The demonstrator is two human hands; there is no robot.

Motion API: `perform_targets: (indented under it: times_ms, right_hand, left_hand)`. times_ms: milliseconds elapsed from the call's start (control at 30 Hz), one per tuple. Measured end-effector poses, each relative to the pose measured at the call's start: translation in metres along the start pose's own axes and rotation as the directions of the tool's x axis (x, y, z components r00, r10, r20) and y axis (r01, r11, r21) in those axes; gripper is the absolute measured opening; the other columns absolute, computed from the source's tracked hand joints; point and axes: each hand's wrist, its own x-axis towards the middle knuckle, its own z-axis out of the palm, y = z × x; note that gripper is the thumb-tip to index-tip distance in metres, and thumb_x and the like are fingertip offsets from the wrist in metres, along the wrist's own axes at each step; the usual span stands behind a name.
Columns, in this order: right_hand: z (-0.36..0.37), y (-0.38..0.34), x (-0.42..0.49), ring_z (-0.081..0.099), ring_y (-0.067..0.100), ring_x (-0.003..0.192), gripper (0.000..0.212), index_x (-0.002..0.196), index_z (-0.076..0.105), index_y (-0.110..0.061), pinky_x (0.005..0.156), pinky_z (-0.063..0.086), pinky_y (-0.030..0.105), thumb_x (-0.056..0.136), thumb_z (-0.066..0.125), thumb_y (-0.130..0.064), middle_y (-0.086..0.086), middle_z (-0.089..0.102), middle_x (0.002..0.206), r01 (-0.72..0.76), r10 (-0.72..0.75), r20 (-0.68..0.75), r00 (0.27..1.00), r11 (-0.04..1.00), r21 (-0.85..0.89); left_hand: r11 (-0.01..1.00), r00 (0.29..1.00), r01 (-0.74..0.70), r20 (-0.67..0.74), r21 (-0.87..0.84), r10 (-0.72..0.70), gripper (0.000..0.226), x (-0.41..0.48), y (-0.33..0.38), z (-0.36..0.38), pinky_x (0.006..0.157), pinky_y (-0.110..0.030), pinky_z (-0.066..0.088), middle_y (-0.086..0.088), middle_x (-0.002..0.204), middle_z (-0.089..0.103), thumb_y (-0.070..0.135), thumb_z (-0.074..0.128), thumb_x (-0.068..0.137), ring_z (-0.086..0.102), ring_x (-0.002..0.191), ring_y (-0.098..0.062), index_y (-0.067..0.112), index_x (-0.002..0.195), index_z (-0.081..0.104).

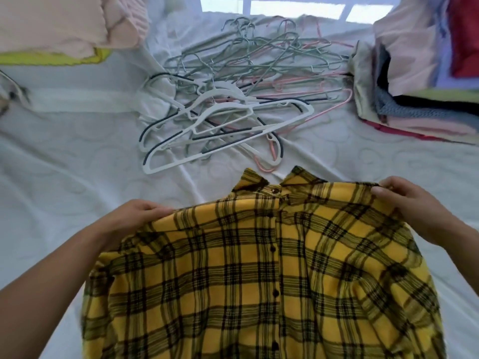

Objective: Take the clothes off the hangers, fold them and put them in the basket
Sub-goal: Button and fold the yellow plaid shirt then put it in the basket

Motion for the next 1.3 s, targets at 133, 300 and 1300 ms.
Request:
perform_targets:
  times_ms: [133, 300, 1300]
  right_hand:
    - [-0.004, -0.022, -0.013, 0.056, 0.027, 0.082, 0.003, 0.087, 0.06, -0.019, 0.066, 0.043, 0.032, 0.088, 0.061, -0.021, 0.005, 0.06, 0.084, 0.178, -0.192, -0.053, 0.98, 0.964, -0.197]
    - [0.004, -0.054, -0.009, 0.05, 0.021, 0.091, 0.014, 0.102, 0.064, -0.013, 0.076, 0.034, 0.029, 0.09, 0.058, -0.011, 0.006, 0.058, 0.095, 0.278, -0.35, -0.156, 0.924, 0.892, -0.357]
    - [0.014, -0.154, 0.042, 0.049, 0.029, 0.087, 0.021, 0.115, 0.056, -0.007, 0.074, 0.035, 0.031, 0.096, 0.048, -0.013, 0.014, 0.05, 0.094, 0.308, -0.479, -0.333, 0.812, 0.837, -0.452]
  left_hand:
    - [0.981, 0.982, -0.184, -0.051, -0.061, 0.181, 0.054, -0.025, 0.014, -0.022, 0.057, -0.019, 0.05, -0.001, 0.071, 0.069, 0.06, 0.079, 0.05, 0.065, 0.068, -0.016, 0.014, 0.079, 0.072]
    - [0.933, 0.87, -0.358, -0.374, -0.034, 0.32, 0.012, -0.034, 0.028, -0.051, 0.064, -0.022, 0.047, 0.008, 0.067, 0.064, 0.012, 0.065, 0.084, 0.057, 0.072, -0.016, 0.021, 0.077, 0.068]
    - [0.937, 0.846, -0.309, -0.403, 0.16, 0.348, 0.017, -0.024, 0.098, -0.116, 0.055, -0.026, 0.037, -0.003, 0.069, 0.053, 0.02, 0.06, 0.089, 0.047, 0.063, -0.014, 0.014, 0.073, 0.06]
